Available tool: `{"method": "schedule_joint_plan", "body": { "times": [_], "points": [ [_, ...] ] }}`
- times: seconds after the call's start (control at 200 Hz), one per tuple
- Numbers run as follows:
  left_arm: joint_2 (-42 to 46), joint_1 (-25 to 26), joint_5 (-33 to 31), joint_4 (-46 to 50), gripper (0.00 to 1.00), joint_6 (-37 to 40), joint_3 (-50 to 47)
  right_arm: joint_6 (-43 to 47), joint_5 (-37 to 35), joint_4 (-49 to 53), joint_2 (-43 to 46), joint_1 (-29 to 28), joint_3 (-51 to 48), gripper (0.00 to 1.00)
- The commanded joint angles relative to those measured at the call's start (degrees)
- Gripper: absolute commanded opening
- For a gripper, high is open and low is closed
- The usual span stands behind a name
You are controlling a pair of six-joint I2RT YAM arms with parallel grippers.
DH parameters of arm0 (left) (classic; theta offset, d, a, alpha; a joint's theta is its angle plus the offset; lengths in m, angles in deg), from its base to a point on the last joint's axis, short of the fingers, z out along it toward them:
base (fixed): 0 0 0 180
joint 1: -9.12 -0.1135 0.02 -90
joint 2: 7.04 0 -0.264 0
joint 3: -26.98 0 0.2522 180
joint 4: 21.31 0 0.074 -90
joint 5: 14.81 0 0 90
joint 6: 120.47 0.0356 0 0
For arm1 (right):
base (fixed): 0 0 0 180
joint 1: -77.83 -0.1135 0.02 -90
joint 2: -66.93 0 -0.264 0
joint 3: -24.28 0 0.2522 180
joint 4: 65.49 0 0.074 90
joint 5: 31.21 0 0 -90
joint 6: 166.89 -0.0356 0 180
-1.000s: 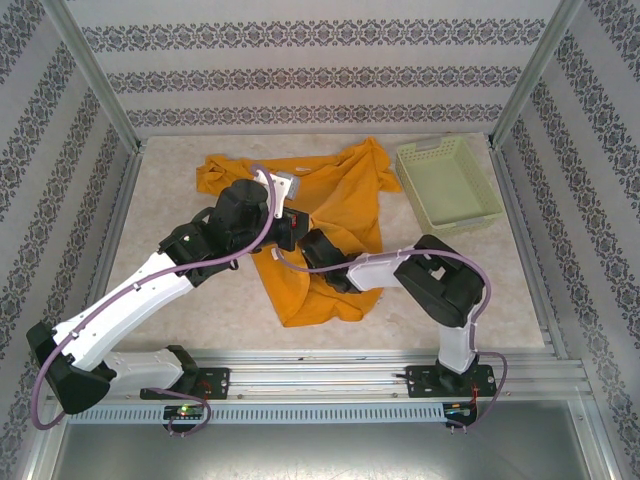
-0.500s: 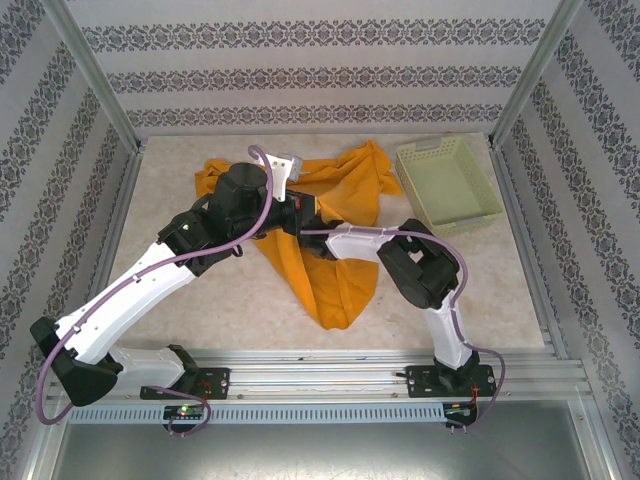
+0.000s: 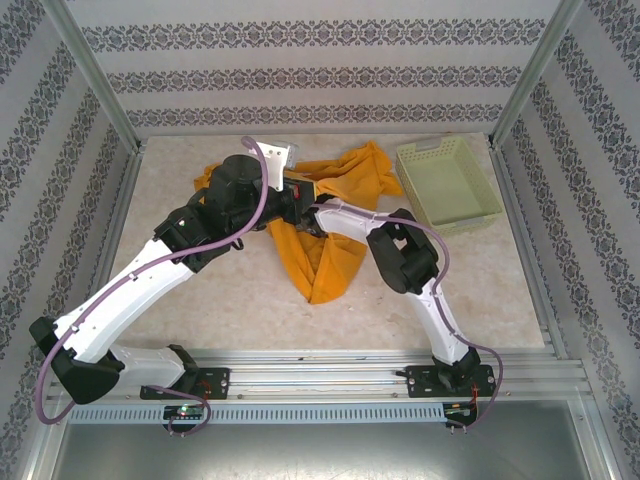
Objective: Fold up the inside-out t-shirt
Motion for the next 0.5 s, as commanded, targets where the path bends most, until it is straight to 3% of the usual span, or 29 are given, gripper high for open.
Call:
{"method": "schedule_joint_plan", "body": {
  "times": [0.0,0.145,0.35,0.495],
  "points": [
    [-0.3,-1.0,-1.7,-2.5,0.00,-0.2,2.3,-0.3,1.4,9.1,-3.9,0.5,4.4,0.76],
    [-0.7,-2.4,-5.2,-0.9,0.00,-0.3,3.2,0.9,2.1,9.0,-4.2,0.6,4.2,0.47],
    [-3.6,-7.0,-8.3,2.2,0.00,0.6,5.0,6.7,2.1,-8.0,7.4,-1.7,-11.9,0.12],
    [-7.8,-12.8,-9.8,4.4,0.00,0.5,6.9,14.1,2.2,-18.0,16.4,-5.6,-23.0,0.00]
  ]
}}
